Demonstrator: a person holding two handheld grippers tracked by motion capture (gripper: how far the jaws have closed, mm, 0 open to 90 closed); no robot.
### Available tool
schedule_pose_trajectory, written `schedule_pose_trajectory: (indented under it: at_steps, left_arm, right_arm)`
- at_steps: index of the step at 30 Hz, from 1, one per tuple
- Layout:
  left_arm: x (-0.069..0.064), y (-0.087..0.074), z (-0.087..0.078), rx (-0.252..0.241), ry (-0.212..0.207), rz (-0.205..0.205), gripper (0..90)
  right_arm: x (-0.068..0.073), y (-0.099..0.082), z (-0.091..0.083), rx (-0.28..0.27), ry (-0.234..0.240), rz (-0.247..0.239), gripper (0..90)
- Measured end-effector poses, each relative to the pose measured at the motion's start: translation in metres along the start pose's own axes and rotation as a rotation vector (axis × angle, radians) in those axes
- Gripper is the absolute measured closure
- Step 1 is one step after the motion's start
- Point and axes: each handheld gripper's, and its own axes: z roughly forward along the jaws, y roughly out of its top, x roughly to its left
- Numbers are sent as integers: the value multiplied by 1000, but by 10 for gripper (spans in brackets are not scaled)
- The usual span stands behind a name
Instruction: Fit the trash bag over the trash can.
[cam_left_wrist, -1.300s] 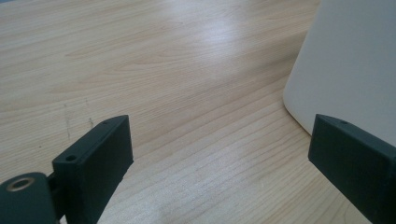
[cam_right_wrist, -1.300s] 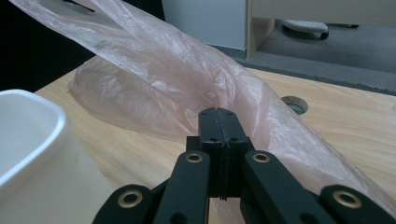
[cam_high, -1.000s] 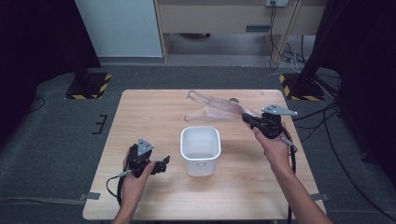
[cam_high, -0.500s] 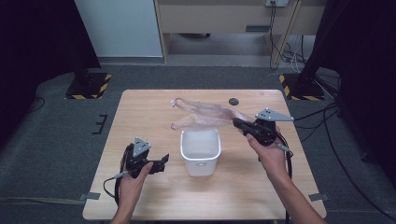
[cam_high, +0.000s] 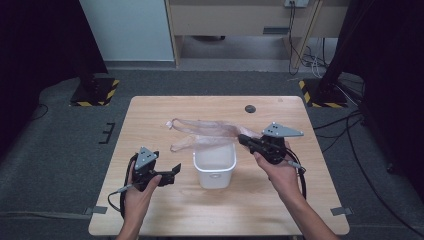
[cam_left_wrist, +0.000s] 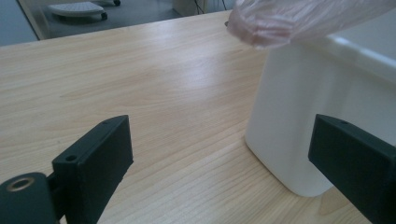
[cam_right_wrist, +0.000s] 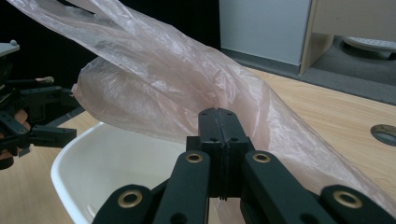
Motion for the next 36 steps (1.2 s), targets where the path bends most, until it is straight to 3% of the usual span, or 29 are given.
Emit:
schedule_pose_trajectory:
  at_steps: [9,10,15,21,28,33,36]
  left_arm:
    - [-4,6,-5,-42,-37,1,49]
    - [-6,6,-4,-50,-59,4,44]
    - [-8,6,-2,-56,-63,10,38]
    - [-9,8,-3,-80,-73,-10,39]
    - [-14,9,-3,-106,-114,-10,52]
    - [-18,10,-6,-117,-120,1,139]
    - [-19,11,-8,-125,-122,8,234]
  right_arm:
    - [8,-1,4,22,20,-17,900]
    - [8,-2,4,25,23,-20,900]
    - [11,-2,6,26,34,-20,900]
    - [12,-2,7,35,41,-23,900]
    - [16,0,9,34,57,-25,900]
    - [17,0,12,41,58,-32,900]
    - [20,-1,13,51,61,-35,900]
